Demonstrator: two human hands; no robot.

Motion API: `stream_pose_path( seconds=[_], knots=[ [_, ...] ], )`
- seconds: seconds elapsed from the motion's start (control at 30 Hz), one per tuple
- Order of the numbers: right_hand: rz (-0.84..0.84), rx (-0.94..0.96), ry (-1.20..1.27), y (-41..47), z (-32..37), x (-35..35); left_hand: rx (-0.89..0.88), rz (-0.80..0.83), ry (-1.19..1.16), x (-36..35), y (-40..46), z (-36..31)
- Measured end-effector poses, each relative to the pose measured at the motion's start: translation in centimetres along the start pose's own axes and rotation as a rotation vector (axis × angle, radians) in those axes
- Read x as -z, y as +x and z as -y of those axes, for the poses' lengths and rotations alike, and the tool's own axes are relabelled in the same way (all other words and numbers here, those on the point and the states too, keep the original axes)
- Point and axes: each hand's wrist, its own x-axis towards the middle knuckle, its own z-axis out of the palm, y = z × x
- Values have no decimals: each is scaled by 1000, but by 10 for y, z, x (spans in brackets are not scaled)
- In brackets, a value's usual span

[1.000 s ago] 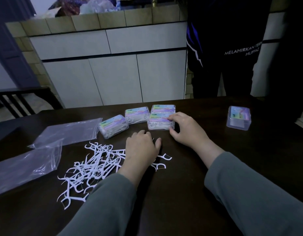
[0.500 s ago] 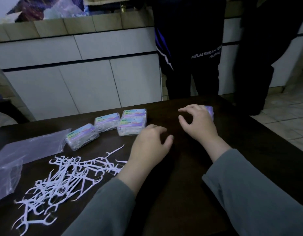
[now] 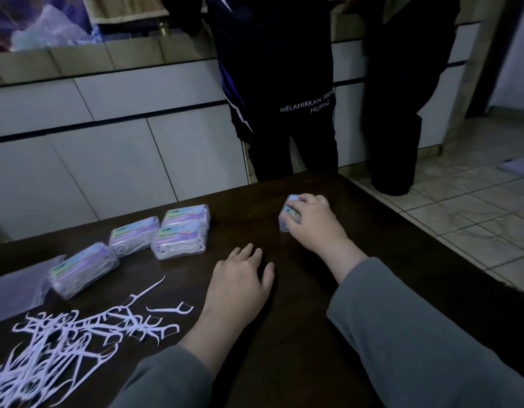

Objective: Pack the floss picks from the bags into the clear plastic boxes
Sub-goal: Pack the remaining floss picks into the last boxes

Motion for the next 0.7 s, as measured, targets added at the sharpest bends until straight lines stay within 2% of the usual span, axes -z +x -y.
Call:
stream_pose_path(
  seconds=[0.3,0.47,0.6,0.7],
  knots=[
    [198,6,-300,-60,40,25,-7,-20,-58,-1,-2,4],
    [194,25,-420,-87,38,28,-18,-39,-63,-3,-1,6],
    [186,-17,-344,-93,42,20,-50,-52,-143,-7,0,12],
    [142,-11,-267,-95,45,16,-33,-120,-358,-4,-1,23]
  ],
)
